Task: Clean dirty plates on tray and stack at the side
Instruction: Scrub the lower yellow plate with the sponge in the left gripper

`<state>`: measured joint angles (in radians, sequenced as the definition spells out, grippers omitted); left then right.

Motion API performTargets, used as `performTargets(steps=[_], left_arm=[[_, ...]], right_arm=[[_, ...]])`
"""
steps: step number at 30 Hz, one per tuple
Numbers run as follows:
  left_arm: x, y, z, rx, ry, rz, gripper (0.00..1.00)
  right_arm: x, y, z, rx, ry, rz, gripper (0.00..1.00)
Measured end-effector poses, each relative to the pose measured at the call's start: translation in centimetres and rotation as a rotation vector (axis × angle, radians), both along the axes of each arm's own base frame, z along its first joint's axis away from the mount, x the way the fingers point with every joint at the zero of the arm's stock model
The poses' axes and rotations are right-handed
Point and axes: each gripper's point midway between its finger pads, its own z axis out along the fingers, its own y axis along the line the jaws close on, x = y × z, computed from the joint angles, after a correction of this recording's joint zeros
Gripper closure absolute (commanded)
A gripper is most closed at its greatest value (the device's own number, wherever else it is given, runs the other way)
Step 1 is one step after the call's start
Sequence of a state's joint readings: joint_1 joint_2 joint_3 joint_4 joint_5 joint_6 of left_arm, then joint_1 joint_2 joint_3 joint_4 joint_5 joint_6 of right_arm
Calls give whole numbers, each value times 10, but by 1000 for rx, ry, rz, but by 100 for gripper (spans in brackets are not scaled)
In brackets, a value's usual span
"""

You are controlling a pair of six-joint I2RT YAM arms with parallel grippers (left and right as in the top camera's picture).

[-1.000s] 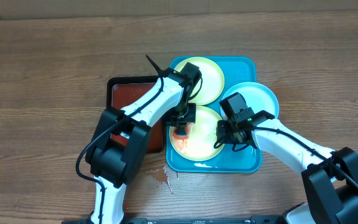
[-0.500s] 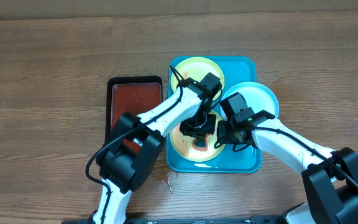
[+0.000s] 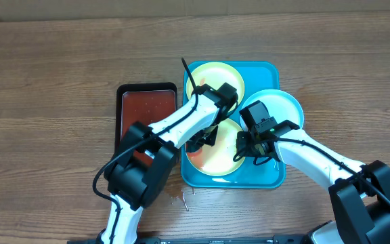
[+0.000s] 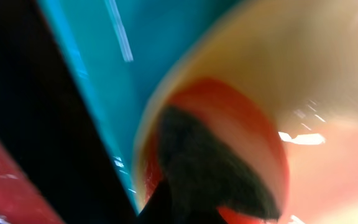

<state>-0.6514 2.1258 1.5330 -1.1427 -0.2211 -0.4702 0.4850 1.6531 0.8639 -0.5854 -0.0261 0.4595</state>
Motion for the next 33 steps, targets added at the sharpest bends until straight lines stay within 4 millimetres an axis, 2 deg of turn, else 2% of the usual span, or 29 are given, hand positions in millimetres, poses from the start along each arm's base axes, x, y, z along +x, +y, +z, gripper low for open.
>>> performTargets(steps=[4,13,16,18,21,24,29,33], left_arm=[[10,0,-2,-31,-22,17,96],[28,-28,-6,-321,17,68,96],[36,-54,-2,-472,19,67,96],[37,-78,1,-575,23,42,96],[26,-108,1,-659,56,-7,96],[8,-125,-2,-683,109,-39,96],[-4,-122,-2,-682,172,4,96],[-19,-101,-3,-600,245,64,96]], right_arm=[[0,1,0,4,2,1,96],[-1,0,0,1,5,0,96],[-1,0,0,1,5,0,96],[-1,0,0,1,4,0,96],[-1,0,0,1,5,-1,96],[-2,-1,0,-2,8,-2,96],[-2,-3,0,-5,13,-4,96],[-1,-2,0,0,8,-4,96]])
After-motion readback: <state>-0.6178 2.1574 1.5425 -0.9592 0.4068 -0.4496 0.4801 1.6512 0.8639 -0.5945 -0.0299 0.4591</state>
